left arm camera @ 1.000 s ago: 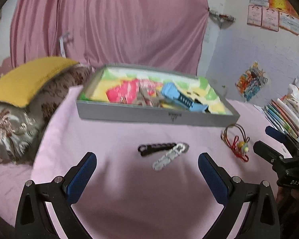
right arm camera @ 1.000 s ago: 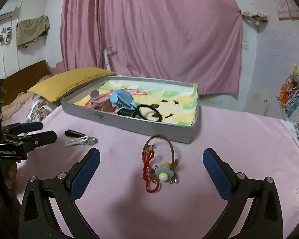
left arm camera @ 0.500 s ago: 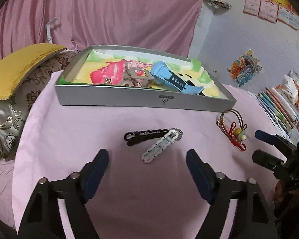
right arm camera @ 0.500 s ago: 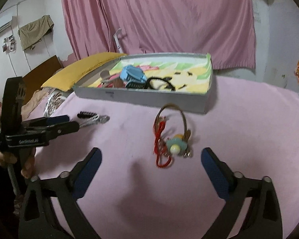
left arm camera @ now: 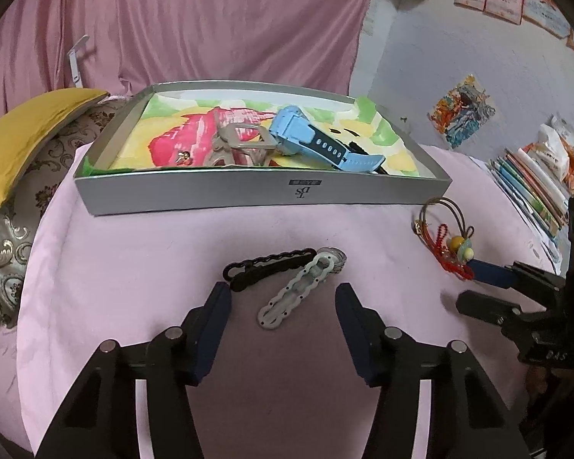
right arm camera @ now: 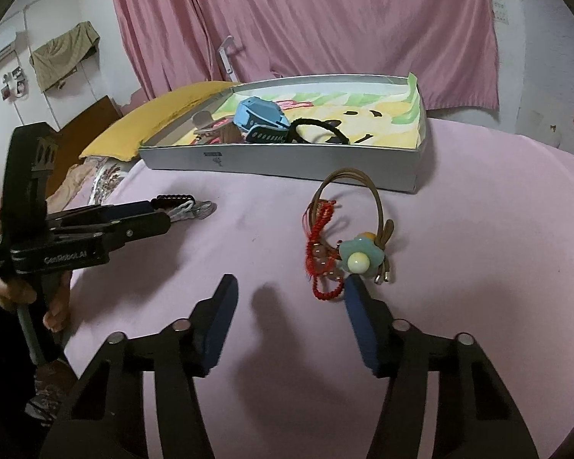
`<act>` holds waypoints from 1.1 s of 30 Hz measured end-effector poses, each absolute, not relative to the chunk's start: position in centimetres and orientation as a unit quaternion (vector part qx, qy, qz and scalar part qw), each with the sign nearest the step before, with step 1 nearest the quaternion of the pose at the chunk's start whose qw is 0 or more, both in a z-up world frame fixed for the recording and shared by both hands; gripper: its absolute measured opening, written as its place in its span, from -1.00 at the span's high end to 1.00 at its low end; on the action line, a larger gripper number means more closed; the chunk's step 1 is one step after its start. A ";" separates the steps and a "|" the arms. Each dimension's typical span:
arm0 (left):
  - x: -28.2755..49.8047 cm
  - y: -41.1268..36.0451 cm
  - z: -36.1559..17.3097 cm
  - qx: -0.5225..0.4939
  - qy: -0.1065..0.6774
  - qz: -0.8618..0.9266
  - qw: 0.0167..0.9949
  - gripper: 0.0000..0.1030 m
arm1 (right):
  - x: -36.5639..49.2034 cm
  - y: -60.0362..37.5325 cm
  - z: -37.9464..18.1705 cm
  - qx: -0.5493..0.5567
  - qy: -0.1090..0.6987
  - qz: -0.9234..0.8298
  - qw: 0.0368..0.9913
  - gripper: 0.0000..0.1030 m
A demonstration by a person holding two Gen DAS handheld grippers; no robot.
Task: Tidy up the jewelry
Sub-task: 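Grasp the white-and-black keychain strap with the left gripper while the right grasps the red-string charm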
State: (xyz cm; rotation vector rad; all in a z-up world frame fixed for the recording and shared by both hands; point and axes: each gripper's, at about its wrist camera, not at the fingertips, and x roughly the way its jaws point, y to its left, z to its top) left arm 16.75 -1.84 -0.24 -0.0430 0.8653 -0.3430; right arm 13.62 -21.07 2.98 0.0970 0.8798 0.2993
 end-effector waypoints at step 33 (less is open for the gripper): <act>15.6 -4.9 0.0 0.025 0.430 -0.180 0.884 0.74 | 14.9 -19.1 3.3 -0.030 0.429 0.180 0.885 0.85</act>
